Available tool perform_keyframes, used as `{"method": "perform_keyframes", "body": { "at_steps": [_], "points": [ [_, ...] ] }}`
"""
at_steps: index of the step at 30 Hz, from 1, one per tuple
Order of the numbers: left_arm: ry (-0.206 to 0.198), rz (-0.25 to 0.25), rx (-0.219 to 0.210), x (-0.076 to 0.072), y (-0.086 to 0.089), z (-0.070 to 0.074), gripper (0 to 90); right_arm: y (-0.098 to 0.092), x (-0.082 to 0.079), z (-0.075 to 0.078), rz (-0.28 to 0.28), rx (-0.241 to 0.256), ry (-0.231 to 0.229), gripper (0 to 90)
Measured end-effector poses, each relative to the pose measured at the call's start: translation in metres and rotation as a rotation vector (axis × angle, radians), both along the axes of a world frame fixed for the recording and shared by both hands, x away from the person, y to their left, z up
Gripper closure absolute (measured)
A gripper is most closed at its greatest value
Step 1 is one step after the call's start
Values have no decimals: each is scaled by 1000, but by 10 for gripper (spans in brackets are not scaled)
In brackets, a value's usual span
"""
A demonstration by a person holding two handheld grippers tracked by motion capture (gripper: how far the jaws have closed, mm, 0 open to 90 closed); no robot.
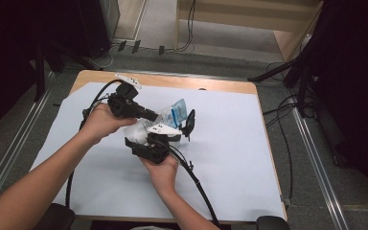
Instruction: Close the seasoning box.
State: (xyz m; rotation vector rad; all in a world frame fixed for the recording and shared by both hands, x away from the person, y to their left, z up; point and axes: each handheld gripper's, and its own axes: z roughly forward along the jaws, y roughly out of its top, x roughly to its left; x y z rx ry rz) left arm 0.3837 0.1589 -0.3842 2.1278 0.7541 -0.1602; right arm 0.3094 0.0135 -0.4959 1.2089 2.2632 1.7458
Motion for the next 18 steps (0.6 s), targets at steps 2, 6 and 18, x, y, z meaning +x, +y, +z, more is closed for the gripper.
{"method": "perform_keyframes", "body": {
  "at_steps": [2, 6, 18],
  "points": [
    [1, 3, -1, 0, 0, 0, 892, 0, 0, 0, 0, 3, 1, 508],
    [1, 4, 4, 0, -1, 0, 892, 0, 0, 0, 0, 13, 8, 508],
    [-5, 14, 6, 0, 1, 1, 892, 1, 1, 1, 8, 42, 25, 508]
  ]
}}
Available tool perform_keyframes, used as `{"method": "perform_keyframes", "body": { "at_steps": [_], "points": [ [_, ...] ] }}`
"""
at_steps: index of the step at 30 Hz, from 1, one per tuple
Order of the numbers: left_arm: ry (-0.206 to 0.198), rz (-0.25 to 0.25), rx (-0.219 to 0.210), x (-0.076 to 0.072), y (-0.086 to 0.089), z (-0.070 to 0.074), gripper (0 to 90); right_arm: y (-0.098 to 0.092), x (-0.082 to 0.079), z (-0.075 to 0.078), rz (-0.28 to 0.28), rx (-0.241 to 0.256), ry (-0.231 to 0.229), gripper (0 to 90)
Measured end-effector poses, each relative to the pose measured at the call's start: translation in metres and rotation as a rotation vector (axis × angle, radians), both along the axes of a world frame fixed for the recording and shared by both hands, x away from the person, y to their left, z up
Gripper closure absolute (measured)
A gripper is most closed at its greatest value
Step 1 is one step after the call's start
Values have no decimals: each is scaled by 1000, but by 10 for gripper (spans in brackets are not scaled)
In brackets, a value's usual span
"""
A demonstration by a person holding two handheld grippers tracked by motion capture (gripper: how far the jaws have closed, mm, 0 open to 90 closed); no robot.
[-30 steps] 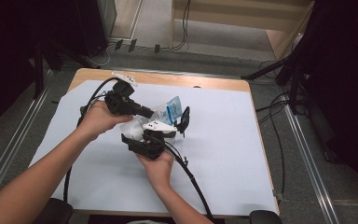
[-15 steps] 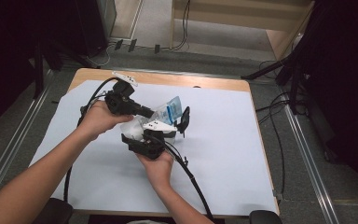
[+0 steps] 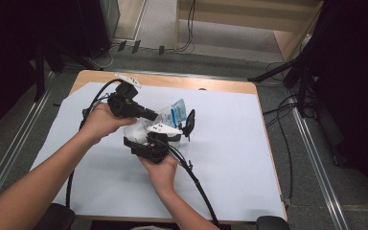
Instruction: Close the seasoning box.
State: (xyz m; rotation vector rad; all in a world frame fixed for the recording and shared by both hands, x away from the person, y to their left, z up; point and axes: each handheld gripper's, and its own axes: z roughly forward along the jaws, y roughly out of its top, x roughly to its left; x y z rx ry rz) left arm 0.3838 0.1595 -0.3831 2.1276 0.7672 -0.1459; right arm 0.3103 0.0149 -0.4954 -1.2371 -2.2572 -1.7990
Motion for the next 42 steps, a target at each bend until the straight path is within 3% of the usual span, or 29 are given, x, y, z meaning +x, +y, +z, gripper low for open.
{"method": "perform_keyframes", "body": {
  "at_steps": [19, 42],
  "points": [
    [3, -1, -12, 0, 1, -1, 892, 0, 0, 0, -4, -28, -16, 508],
    [10, 18, -15, 1, 1, -1, 876, 1, 2, 1, -12, -6, 4, 509]
  ]
}}
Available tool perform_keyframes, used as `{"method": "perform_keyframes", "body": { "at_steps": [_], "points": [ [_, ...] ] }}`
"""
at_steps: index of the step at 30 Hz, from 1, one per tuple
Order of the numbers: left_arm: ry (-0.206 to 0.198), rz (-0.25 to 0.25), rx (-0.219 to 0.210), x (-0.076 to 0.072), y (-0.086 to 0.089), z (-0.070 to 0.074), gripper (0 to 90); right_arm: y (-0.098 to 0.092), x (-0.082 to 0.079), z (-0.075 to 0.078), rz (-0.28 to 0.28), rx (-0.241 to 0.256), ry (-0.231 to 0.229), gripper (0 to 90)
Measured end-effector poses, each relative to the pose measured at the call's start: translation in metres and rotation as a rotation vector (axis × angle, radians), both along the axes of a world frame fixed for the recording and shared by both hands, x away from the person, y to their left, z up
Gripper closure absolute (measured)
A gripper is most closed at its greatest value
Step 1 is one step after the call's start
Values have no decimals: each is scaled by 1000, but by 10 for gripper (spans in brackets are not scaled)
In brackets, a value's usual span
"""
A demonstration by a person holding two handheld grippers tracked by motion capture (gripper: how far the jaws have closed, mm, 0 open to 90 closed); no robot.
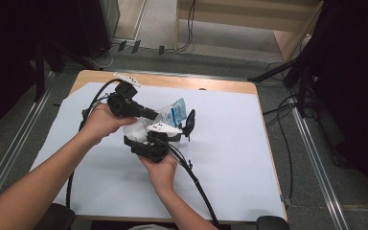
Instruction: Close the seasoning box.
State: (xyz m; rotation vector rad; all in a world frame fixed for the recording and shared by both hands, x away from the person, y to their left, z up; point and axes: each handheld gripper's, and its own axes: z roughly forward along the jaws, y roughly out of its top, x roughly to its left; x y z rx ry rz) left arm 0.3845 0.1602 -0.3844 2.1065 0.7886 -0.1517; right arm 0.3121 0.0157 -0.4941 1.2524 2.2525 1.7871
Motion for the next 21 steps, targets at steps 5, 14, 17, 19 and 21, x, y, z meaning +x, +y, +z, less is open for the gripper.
{"method": "perform_keyframes", "body": {
  "at_steps": [5, 14, 17, 19, 21],
  "points": [
    [0, -4, 1, 0, -1, -1, 881, -1, 0, 0, -4, -6, 2, 509],
    [11, -2, 25, 0, -2, -1, 896, -1, -2, -2, -3, -22, 1, 509],
    [8, -4, 24, 0, -2, -2, 898, 0, -3, -3, -8, -9, 5, 510],
    [9, -1, 15, 0, -2, -1, 898, 0, -2, -3, -9, -2, 6, 509],
    [2, 4, 19, -1, -3, -1, 898, 0, -2, -2, -8, 1, 11, 509]
  ]
}}
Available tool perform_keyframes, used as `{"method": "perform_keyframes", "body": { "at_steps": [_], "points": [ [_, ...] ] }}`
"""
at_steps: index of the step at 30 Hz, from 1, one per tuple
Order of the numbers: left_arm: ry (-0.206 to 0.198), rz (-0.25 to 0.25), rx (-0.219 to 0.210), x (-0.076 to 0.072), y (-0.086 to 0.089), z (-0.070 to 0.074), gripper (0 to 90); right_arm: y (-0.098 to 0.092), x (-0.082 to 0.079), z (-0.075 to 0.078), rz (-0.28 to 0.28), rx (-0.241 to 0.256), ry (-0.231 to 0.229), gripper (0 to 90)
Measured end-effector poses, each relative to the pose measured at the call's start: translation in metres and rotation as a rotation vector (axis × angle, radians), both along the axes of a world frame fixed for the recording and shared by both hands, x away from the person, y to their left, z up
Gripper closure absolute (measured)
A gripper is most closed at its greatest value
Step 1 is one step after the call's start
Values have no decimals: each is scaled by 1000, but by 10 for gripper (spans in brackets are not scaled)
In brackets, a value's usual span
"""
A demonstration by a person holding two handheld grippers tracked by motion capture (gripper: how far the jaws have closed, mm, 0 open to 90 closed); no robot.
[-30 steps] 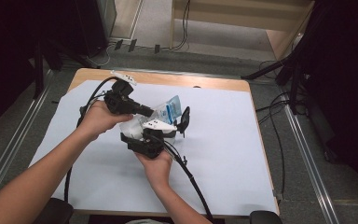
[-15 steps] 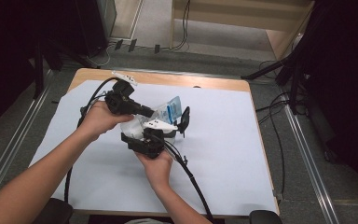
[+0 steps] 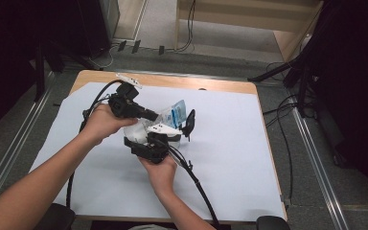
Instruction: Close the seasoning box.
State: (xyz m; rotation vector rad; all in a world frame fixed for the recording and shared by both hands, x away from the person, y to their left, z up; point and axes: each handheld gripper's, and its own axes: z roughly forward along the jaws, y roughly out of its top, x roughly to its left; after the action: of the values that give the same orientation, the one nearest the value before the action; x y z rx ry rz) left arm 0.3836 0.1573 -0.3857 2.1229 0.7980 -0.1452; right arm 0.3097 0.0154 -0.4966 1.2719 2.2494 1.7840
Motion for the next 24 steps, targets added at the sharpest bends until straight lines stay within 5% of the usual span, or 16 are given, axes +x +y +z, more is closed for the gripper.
{"method": "perform_keyframes", "body": {
  "at_steps": [24],
  "points": [
    [-13, 4, -26, 0, -1, 0, 891, -4, 3, 3, 16, 24, 3, 509]
  ]
}}
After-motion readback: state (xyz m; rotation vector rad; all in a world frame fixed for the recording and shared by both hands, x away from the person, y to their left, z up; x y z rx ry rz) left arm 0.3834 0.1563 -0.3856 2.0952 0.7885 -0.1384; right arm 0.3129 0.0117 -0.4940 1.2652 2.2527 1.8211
